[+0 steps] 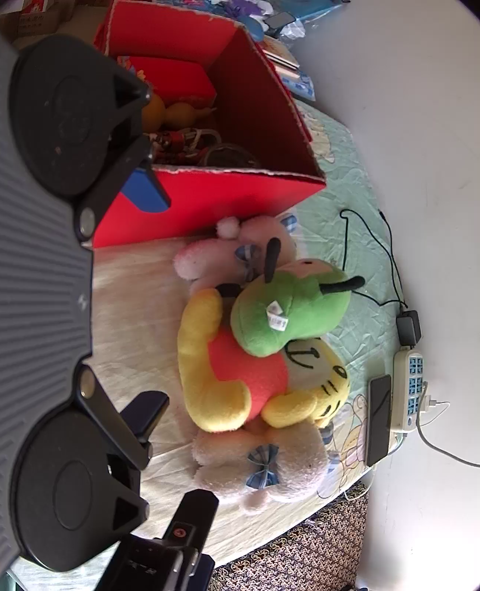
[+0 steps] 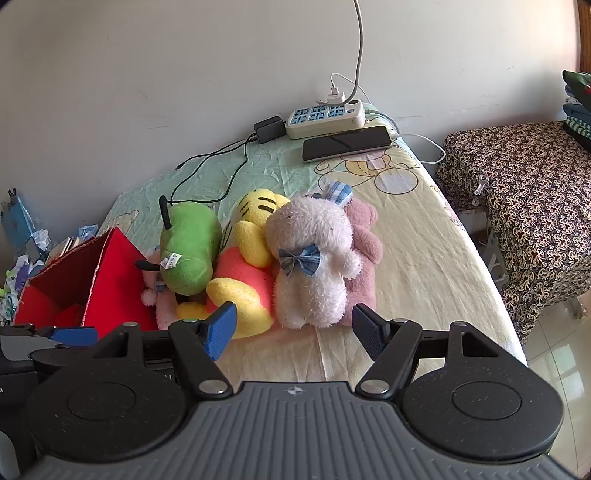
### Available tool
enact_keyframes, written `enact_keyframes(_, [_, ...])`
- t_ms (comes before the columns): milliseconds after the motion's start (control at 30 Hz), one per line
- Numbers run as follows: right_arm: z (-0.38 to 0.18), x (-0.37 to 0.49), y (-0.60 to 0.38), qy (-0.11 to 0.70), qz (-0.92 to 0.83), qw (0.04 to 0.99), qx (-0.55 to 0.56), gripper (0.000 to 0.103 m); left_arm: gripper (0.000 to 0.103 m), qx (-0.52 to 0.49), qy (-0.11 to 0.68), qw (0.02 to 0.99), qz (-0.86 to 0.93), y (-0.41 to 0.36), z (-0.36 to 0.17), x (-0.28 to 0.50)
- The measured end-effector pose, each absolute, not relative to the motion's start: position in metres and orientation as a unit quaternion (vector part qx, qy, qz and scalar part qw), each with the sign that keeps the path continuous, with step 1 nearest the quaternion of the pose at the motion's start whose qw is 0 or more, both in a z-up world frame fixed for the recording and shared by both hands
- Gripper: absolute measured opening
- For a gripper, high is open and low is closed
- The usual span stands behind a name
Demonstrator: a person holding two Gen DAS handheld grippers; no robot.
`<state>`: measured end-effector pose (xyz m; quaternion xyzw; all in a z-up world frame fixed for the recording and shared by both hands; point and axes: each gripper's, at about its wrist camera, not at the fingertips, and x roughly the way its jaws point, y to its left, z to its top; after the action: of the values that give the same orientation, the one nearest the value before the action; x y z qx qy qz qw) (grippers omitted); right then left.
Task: Organize objects
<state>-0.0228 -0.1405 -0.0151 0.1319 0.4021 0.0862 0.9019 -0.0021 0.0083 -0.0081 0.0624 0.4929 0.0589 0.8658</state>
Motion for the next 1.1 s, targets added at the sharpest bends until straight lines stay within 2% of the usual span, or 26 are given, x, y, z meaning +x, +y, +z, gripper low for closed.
enact_keyframes(500, [-0.02,-0.009,-0.152,0.398,0.104,0.899,0.149,0.069,0.103,0.06,0.486,0.871,0.039,0.008,-0.006,0.004])
enact_keyframes(833, [-0.028,0.019,-0.18,0.396,0.12,0.89,0.192,0.061,0.1,-0.001,0.411,0.902,-0.133,0.01,0.018,-0.006])
enact_keyframes(1000, [-0.04,0.04,-0.198,0.403,0.148,0.873,0.233,0.058,0.091,-0.012,0.398,0.893,-0.209,-0.006,0.016,0.009])
enact_keyframes(1100, [-0.046,0.051,-0.205,0.406,0.171,0.864,0.245,0.058,0.09,-0.017,0.406,0.881,-0.242,-0.016,0.007,0.023])
